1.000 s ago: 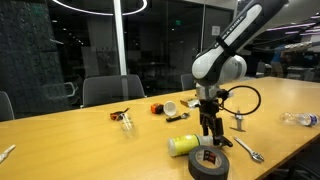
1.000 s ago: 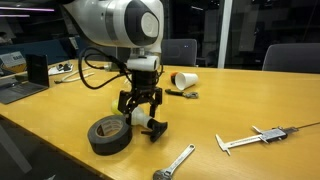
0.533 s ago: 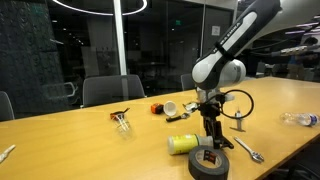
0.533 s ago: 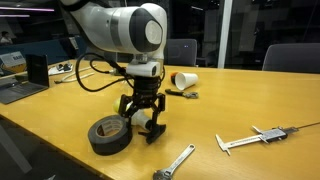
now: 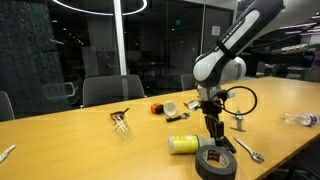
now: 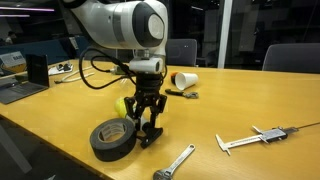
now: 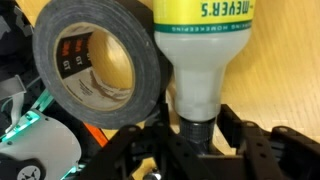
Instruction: Pick up the spray bottle and make it stand up right.
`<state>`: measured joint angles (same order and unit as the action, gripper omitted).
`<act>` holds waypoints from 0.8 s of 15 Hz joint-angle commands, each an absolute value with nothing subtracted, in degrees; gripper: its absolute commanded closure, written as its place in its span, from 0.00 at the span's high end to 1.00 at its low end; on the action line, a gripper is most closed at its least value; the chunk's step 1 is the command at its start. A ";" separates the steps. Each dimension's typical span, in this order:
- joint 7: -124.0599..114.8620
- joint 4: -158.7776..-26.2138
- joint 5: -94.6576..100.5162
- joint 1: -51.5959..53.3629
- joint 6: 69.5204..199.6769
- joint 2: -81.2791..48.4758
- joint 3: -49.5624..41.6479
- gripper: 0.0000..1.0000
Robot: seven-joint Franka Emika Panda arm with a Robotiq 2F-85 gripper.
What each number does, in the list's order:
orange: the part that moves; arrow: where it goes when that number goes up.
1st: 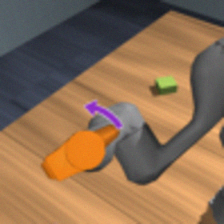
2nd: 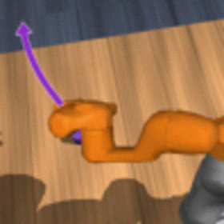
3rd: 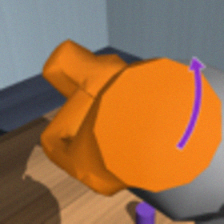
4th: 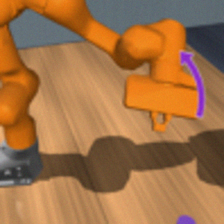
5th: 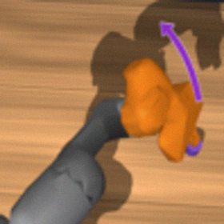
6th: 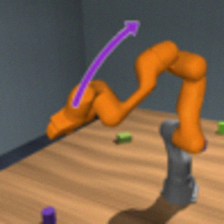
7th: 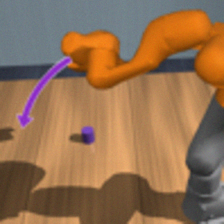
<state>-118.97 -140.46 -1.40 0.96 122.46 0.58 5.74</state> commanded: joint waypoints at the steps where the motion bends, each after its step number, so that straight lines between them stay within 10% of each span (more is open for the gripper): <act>1: -117.05 -140.12 1.00 1.30 122.18 0.51 4.19 0.21; 12: -109.27 -133.80 8.00 2.24 107.29 1.18 4.23 0.11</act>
